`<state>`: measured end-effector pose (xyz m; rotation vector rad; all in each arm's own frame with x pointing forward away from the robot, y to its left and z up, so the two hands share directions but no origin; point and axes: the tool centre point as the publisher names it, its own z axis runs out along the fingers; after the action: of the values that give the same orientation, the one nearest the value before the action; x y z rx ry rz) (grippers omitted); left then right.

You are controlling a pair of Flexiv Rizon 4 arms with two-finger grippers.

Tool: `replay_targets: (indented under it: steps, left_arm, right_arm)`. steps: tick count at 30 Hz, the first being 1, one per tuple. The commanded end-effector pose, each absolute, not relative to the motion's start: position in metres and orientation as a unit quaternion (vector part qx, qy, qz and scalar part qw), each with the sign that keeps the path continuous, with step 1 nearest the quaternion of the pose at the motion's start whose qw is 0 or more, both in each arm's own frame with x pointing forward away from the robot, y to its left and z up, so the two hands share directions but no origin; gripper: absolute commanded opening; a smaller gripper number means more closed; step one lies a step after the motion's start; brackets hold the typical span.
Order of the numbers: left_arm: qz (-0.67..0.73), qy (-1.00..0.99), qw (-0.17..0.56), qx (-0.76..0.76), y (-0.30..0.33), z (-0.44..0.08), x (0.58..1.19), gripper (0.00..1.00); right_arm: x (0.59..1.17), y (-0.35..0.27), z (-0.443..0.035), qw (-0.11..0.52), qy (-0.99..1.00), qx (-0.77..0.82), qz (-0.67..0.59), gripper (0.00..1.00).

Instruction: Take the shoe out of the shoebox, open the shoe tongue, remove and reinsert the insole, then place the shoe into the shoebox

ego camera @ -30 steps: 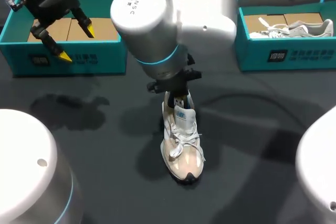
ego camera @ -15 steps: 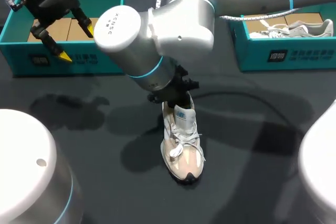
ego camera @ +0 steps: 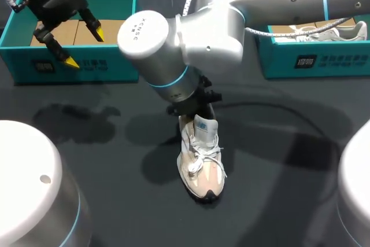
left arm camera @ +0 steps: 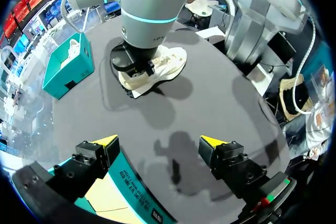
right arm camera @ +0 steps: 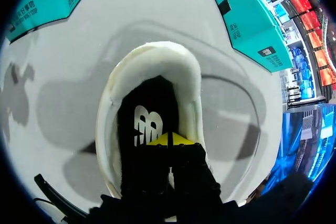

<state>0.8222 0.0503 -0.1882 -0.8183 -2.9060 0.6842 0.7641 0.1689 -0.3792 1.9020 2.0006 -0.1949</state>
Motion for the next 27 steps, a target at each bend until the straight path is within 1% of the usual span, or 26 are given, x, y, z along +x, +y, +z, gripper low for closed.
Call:
replay_targets:
  steps: [1, 4, 8, 16, 23, 27]
  left_arm:
    - [0.22, -0.939, 0.024, -0.265, 0.05, -0.188, 0.823, 1.0]
    - [0.22, -0.939, 0.024, -0.265, 0.05, -0.188, 0.823, 1.0]
    - [0.22, -0.939, 0.024, -0.265, 0.05, -0.188, 0.823, 1.0]
    - [0.22, -0.939, 0.024, -0.265, 0.05, -0.188, 0.823, 1.0]
    - [0.22, -0.939, 0.024, -0.265, 0.05, -0.188, 0.823, 1.0]
    - [0.22, -0.939, 0.024, -0.265, 0.05, -0.188, 0.823, 1.0]
  right_arm:
    - [0.76, 0.176, -0.357, 0.2, 0.712, 0.67, -0.059, 0.0]
    - [0.767, 0.183, -0.354, 0.198, 0.72, 0.663, -0.054, 0.0]
    - [0.774, 0.189, -0.366, 0.198, 0.732, 0.65, -0.058, 0.0]
    - [0.768, 0.177, -0.383, 0.198, 0.727, 0.651, -0.088, 0.0]
    - [0.765, 0.172, -0.409, 0.145, 0.74, 0.653, -0.072, 0.0]
    - [0.763, 0.179, -0.403, 0.145, 0.747, 0.646, -0.064, 0.0]
